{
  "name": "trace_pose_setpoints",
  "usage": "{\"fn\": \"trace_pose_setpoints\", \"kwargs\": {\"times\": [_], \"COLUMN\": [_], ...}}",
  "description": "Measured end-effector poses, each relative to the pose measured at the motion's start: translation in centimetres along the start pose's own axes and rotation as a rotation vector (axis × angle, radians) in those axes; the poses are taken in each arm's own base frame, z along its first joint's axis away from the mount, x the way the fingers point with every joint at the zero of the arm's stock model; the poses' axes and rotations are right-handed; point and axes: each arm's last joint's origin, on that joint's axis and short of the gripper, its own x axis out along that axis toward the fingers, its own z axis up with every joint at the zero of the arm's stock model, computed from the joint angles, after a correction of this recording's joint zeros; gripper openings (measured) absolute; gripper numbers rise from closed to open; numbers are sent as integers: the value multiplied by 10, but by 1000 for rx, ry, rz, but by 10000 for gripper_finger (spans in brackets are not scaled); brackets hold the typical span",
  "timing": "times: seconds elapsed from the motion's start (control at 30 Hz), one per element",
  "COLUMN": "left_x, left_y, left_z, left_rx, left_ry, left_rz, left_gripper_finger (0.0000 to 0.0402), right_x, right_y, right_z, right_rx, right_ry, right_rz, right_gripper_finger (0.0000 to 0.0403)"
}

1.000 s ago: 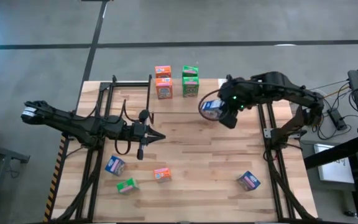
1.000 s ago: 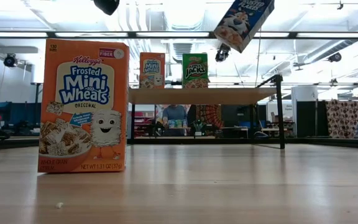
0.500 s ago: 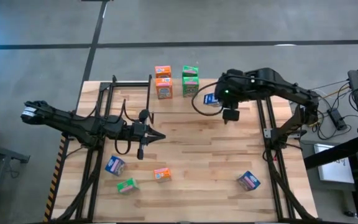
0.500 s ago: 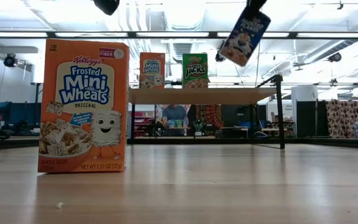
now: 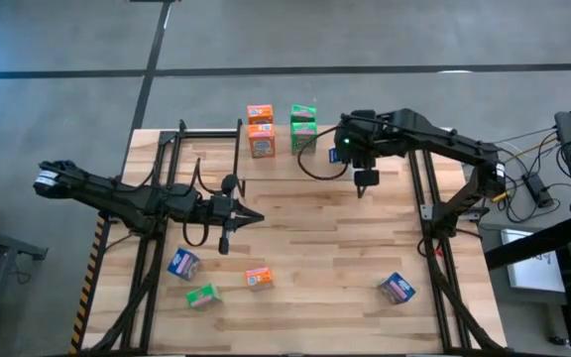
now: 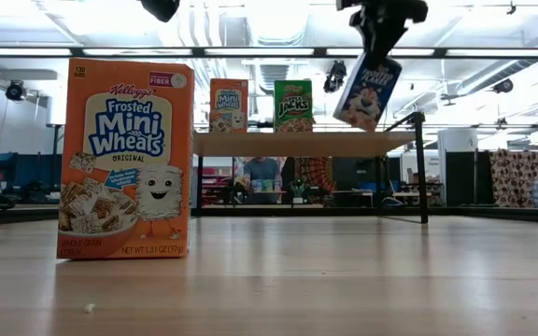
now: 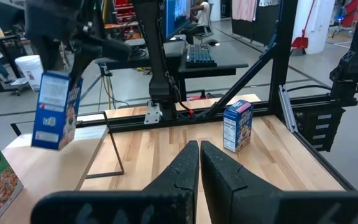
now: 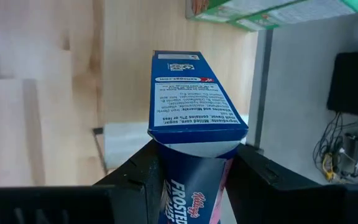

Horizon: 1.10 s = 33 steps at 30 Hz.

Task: Stack cereal on shelf
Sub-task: Put the top right blue cereal box on the shelf

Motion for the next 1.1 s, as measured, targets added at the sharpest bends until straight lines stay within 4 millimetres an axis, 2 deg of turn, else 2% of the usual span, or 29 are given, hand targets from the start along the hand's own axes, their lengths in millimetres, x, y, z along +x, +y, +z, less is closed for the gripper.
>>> {"fn": "trace_pose_setpoints", "kwargs": {"times": [0.4,0.9,1.1], "left_x": [0,0,0], "left_y": [0,0,0], "left_z": [0,0,1], "left_rx": [4,30,30], "left_ry": [1,-2,-5], "left_rz": [0,1,1], "left_gripper_finger": [0,0,0], "right_x": [28,17,27], "right_y": [-10,-30,-41], "right_z": [10,29,28], "right_rx": [6,42,127], "right_ry": [40,-24,-25], "right_rz": [-36,-30,57], "right_gripper_finger": [159,159,151]}}
